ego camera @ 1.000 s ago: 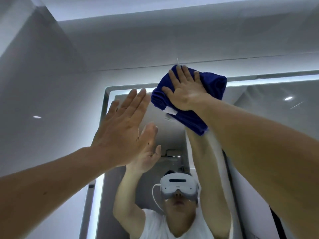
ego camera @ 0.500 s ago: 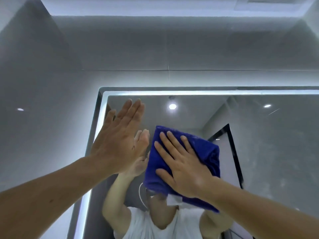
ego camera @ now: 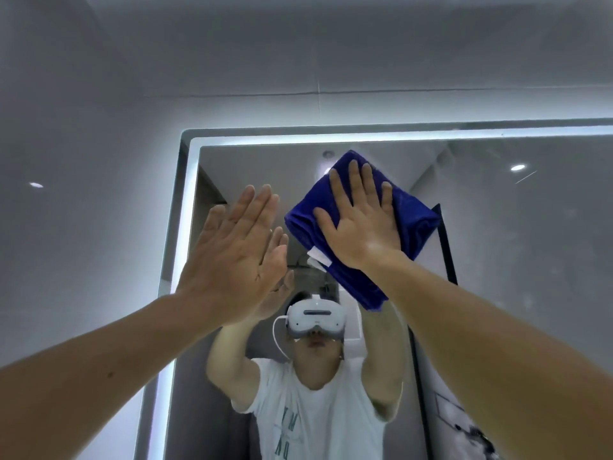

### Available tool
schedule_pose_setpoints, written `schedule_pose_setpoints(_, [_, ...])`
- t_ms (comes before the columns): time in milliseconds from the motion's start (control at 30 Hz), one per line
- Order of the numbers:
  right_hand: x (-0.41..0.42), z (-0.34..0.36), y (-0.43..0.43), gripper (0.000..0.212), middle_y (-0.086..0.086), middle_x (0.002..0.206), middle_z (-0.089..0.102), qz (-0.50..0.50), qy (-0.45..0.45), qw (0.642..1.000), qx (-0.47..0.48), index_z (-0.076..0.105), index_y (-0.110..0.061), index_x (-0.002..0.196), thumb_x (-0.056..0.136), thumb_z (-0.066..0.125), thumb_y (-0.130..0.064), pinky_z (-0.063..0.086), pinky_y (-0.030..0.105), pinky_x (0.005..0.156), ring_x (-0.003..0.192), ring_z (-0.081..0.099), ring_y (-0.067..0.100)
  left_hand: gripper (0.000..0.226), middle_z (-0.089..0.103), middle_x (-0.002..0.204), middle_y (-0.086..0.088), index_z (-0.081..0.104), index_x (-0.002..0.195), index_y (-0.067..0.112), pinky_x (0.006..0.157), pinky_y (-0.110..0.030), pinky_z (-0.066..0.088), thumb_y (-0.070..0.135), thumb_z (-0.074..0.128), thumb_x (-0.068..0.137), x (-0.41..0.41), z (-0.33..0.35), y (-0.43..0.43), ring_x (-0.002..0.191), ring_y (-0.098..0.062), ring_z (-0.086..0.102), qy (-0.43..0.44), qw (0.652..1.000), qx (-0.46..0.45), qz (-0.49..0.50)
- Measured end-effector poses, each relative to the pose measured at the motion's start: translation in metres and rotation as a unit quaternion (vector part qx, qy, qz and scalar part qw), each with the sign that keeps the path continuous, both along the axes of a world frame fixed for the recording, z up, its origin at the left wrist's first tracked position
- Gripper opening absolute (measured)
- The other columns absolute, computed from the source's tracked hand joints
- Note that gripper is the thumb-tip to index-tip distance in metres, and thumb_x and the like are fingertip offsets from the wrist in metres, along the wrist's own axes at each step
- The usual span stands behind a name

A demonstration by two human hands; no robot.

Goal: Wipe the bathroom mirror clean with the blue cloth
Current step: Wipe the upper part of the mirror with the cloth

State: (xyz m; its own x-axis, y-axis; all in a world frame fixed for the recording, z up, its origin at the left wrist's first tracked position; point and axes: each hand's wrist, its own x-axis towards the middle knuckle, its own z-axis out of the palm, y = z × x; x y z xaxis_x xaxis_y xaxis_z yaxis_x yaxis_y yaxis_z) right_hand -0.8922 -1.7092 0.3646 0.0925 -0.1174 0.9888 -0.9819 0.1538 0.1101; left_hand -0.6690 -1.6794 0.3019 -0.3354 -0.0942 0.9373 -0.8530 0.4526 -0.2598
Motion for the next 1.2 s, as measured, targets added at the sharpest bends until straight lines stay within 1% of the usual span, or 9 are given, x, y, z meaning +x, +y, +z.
schedule_pose_setpoints(267, [0.001,-0.124,0.014,0.068,0.003,0.163,-0.007,0.019,0.047,0.998,0.035,0.005,-0.027,0.155,0.097,0.012,-0.061,0.001,0.05,0.119,0.149,-0.009,0.021,0.065,-0.004,0.165,0.002,0.001,0.156,0.017,0.123,-0.037,-0.005,0.047,0.011,0.099,-0.02,-0.044,-0.018,0.15,-0.008,-0.015,-0.008,0.998,-0.03,-0.05])
schedule_pose_setpoints(367, [0.001,-0.173,0.02,0.067,0.002,0.163,-0.005,0.017,0.044,0.997,0.066,0.008,-0.027,0.155,0.098,0.016,-0.06,0.003,0.051,0.119,0.15,-0.006,0.022,0.064,0.002,0.166,-0.001,0.003,0.155,0.016,0.122,-0.04,0.0,0.05,0.004,0.101,-0.024,-0.062,-0.026,0.152,-0.012,-0.007,-0.023,0.998,-0.026,-0.056])
schedule_pose_setpoints(467, [0.003,-0.222,0.023,0.066,0.003,0.163,0.001,0.004,0.04,0.995,0.091,0.013,-0.026,0.155,0.099,0.02,-0.059,0.002,0.049,0.119,0.15,0.002,0.023,0.067,-0.004,0.166,-0.004,0.007,0.158,0.013,0.123,-0.047,0.005,0.049,0.007,0.101,-0.032,-0.076,-0.03,0.153,-0.017,-0.007,-0.04,0.999,-0.008,-0.034])
schedule_pose_setpoints(567, [0.003,-0.262,0.025,0.065,0.003,0.163,0.009,-0.003,0.024,0.993,0.113,0.02,-0.026,0.154,0.099,0.02,-0.059,0.004,0.05,0.118,0.149,0.009,0.025,0.066,-0.006,0.165,-0.003,0.003,0.157,0.015,0.123,-0.046,0.004,0.047,0.017,0.101,-0.038,-0.091,-0.027,0.152,-0.016,-0.008,-0.039,0.998,0.008,-0.048])
schedule_pose_setpoints(633, [0.002,-0.29,0.025,0.065,0.004,0.163,0.01,-0.011,0.019,0.992,0.128,0.022,-0.026,0.154,0.098,0.021,-0.059,0.004,0.05,0.118,0.149,0.011,0.026,0.065,-0.003,0.165,0.001,0.002,0.156,0.016,0.123,-0.041,0.0,0.049,0.011,0.1,-0.039,-0.102,-0.017,0.152,-0.012,-0.007,-0.033,0.995,0.027,-0.092])
schedule_pose_setpoints(767, [-0.004,-0.338,0.027,0.069,0.005,0.163,0.005,-0.031,0.031,0.988,0.147,0.015,-0.025,0.154,0.095,0.029,-0.06,0.002,0.049,0.119,0.149,0.007,0.026,0.067,-0.014,0.162,0.007,-0.009,0.152,0.02,0.123,-0.038,-0.006,0.052,0.002,0.094,-0.043,-0.122,0.0,0.149,-0.006,-0.019,-0.037,0.991,0.069,-0.108])
schedule_pose_setpoints(933, [-0.016,-0.384,0.03,0.067,0.005,0.16,0.013,-0.048,0.071,0.981,0.174,0.032,-0.025,0.149,0.092,0.038,-0.059,0.005,0.049,0.118,0.146,0.017,0.027,0.064,-0.019,0.16,0.009,-0.015,0.15,0.023,0.123,-0.038,-0.008,0.052,0.007,0.097,-0.058,-0.132,0.01,0.148,-0.005,-0.022,-0.036,0.99,0.081,-0.107])
schedule_pose_setpoints(1033, [-0.025,-0.397,0.032,0.064,0.004,0.158,0.02,-0.052,0.132,0.974,0.176,0.036,-0.026,0.145,0.09,0.038,-0.058,0.002,0.048,0.118,0.147,0.01,0.026,0.065,-0.02,0.161,0.009,-0.014,0.151,0.024,0.123,-0.037,-0.009,0.052,0.007,0.097,-0.068,-0.14,0.011,0.148,-0.005,-0.022,-0.039,0.99,0.079,-0.107])
schedule_pose_setpoints(1200, [-0.044,-0.342,0.037,0.058,0.004,0.16,0.017,-0.004,0.199,0.967,0.159,0.029,-0.023,0.15,0.098,0.031,-0.049,0.013,0.048,0.116,0.149,0.01,0.024,0.065,-0.005,0.164,0.005,-0.004,0.152,0.02,0.124,-0.04,-0.002,0.05,0.011,0.097,-0.078,-0.144,0.009,0.151,-0.009,-0.01,-0.026,0.992,0.06,-0.105])
